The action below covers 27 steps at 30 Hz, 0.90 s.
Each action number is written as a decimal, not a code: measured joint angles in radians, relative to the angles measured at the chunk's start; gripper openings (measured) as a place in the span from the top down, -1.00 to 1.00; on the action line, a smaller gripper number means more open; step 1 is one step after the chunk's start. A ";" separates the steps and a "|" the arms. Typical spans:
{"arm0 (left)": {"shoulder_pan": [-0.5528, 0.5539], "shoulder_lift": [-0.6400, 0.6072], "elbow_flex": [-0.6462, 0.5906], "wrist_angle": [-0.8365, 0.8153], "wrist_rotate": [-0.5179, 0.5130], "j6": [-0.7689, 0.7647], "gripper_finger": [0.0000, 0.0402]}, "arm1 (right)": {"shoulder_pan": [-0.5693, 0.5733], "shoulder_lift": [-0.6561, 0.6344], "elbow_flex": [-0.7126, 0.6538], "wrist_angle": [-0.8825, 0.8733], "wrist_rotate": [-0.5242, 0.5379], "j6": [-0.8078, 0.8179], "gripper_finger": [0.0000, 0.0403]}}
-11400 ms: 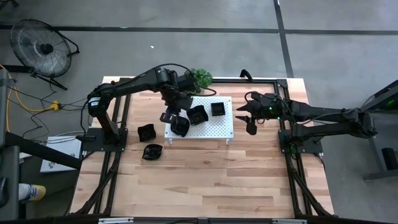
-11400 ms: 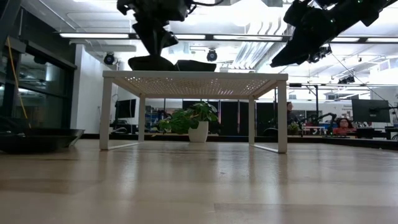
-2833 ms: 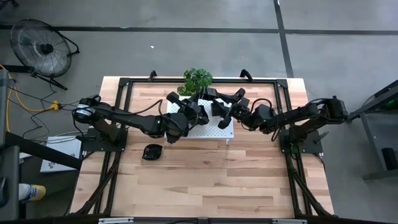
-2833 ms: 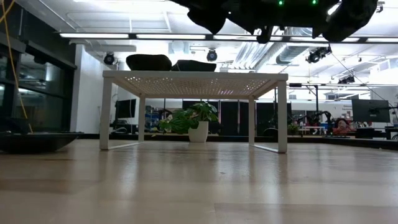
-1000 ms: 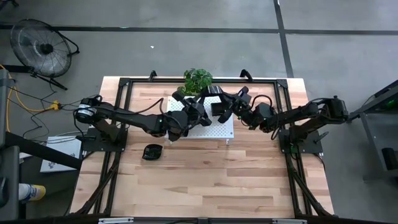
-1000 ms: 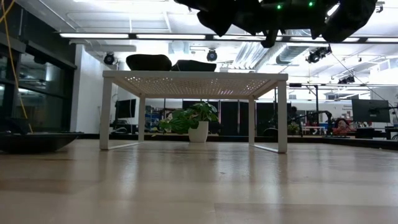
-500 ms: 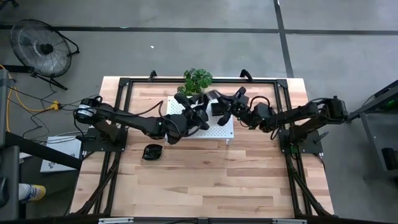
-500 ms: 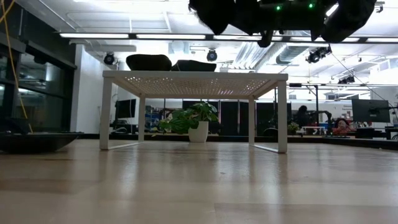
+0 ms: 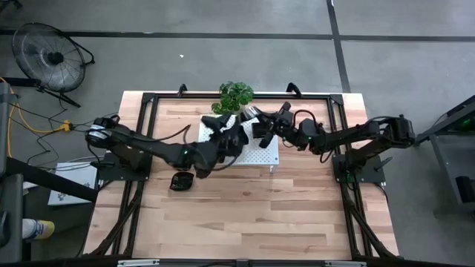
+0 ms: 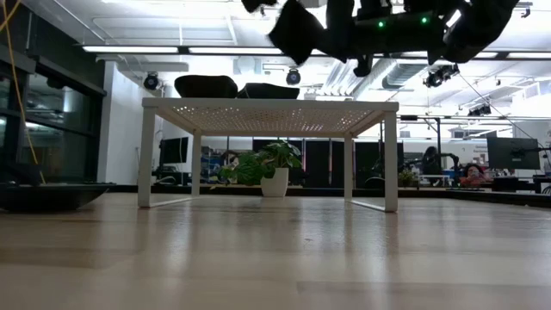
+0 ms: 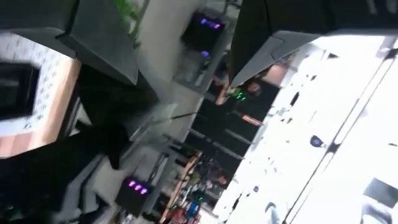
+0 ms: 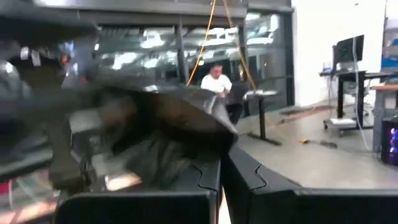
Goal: Pick & Place Mini shaped plates
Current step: Stack the distorted square plate on top of the distorted square plates on the shelf
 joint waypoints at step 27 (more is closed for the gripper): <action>-0.291 -0.234 0.000 -1.295 -0.225 -1.001 -0.22 | -0.180 -0.041 0.894 -1.647 -0.377 0.186 1.00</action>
